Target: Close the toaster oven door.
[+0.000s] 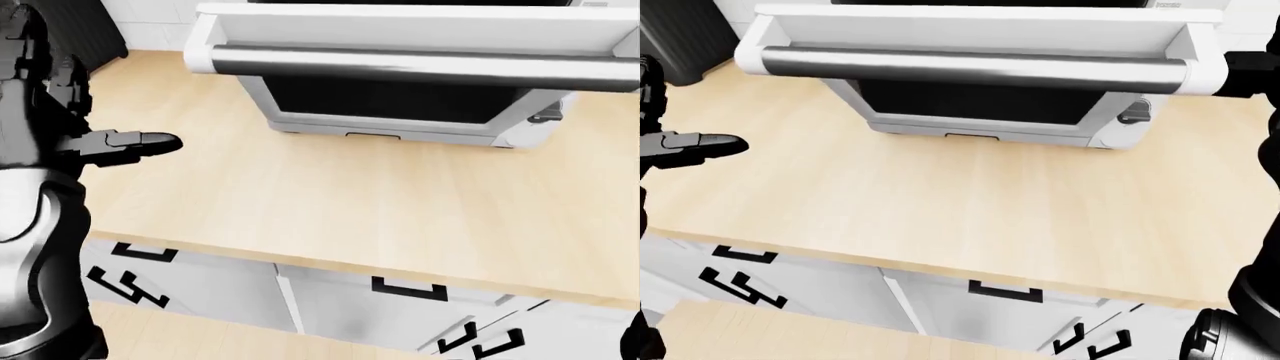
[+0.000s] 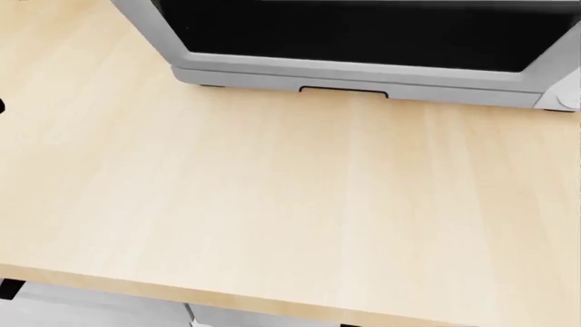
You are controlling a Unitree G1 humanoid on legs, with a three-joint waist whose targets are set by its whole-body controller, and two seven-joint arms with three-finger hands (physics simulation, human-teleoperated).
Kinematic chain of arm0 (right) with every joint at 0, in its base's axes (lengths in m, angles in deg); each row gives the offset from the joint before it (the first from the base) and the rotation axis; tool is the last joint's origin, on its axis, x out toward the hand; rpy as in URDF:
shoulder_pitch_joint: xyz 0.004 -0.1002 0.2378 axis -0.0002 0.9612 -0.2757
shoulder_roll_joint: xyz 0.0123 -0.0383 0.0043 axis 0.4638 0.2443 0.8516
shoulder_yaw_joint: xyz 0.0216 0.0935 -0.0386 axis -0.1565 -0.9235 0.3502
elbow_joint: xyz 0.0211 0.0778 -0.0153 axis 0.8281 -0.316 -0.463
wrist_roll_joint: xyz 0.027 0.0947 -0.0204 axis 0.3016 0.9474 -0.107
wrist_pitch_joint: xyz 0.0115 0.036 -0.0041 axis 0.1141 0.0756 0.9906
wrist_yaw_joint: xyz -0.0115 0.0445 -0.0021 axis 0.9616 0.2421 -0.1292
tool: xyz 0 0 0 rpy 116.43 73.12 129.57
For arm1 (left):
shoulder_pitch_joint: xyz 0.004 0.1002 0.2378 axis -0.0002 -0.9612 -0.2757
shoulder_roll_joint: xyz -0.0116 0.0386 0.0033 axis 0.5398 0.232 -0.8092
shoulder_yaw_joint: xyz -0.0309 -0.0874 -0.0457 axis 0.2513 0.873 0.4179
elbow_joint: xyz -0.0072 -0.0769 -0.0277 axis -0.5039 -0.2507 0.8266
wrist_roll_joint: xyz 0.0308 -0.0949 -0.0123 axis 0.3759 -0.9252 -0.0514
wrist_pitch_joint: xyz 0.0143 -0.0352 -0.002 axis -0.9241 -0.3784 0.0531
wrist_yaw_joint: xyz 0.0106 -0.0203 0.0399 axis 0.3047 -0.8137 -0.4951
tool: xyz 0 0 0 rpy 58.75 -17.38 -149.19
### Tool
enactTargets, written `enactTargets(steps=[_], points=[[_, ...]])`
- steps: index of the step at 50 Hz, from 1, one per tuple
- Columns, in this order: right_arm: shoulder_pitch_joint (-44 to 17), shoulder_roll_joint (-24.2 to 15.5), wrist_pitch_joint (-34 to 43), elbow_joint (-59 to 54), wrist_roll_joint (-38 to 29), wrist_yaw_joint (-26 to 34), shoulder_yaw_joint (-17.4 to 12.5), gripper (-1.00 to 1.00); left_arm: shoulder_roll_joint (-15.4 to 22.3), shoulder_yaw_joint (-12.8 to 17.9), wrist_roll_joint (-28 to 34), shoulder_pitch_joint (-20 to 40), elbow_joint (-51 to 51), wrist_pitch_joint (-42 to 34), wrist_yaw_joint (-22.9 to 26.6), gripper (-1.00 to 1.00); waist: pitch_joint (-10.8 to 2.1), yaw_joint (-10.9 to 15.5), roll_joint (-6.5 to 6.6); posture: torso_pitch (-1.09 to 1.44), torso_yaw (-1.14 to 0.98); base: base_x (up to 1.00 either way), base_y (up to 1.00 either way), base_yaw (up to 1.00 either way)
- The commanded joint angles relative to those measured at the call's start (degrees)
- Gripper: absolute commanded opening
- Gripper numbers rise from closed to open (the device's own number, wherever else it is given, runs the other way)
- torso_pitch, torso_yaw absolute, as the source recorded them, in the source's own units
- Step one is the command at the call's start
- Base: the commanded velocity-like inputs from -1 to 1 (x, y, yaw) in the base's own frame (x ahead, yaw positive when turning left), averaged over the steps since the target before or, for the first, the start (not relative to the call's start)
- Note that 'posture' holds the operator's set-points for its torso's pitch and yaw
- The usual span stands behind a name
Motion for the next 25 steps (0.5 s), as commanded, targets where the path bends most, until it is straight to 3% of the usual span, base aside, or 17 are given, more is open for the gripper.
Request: enactTargets(steps=[1,25], points=[[-3.0,-1.5,-4.9,3.4,0.6,0.0,-1.8,1.00,-0.3,0.2,-0.3,0.5,3.0,0.2,0.1,1.00,-1.99,0.3,-0.88,0.00,0.00,0.00,0.00,0.00],[-5.4,-2.7,-5.9,0.9,0.1,0.2,-1.2,1.00,-12.0,-4.9,4.8,-5.4,14.1,-7.5,4.4,1.00,-2.10,0.6,-1.54,0.00,0.00,0.00,0.00,0.00]])
